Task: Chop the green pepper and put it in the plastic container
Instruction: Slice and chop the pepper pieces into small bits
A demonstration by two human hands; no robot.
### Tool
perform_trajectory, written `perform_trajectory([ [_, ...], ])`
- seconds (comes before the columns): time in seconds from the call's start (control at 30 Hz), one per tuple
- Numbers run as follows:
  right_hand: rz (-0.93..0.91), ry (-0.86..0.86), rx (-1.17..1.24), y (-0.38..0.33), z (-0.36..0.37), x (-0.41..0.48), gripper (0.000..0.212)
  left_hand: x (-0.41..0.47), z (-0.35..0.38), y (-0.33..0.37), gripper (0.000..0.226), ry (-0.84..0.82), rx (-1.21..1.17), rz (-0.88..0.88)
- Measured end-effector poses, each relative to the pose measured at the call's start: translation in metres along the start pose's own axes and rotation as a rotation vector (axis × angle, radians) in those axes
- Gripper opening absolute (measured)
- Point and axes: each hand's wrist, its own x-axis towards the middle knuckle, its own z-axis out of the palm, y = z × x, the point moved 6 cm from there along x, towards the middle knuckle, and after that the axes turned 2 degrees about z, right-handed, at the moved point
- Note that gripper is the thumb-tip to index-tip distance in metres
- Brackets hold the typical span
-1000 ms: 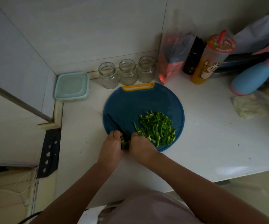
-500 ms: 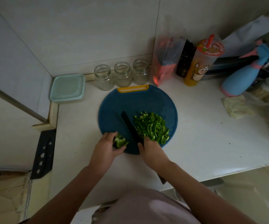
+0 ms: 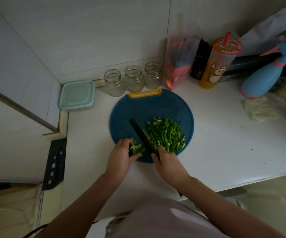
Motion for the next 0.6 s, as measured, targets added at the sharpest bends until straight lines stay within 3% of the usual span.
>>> perform_trajectory([
  [0.6,-0.024,-0.040,-0.118,-0.002,0.014,0.004,0.023,0.007,0.001,-0.001,0.052,-0.006,0.067,0.030],
])
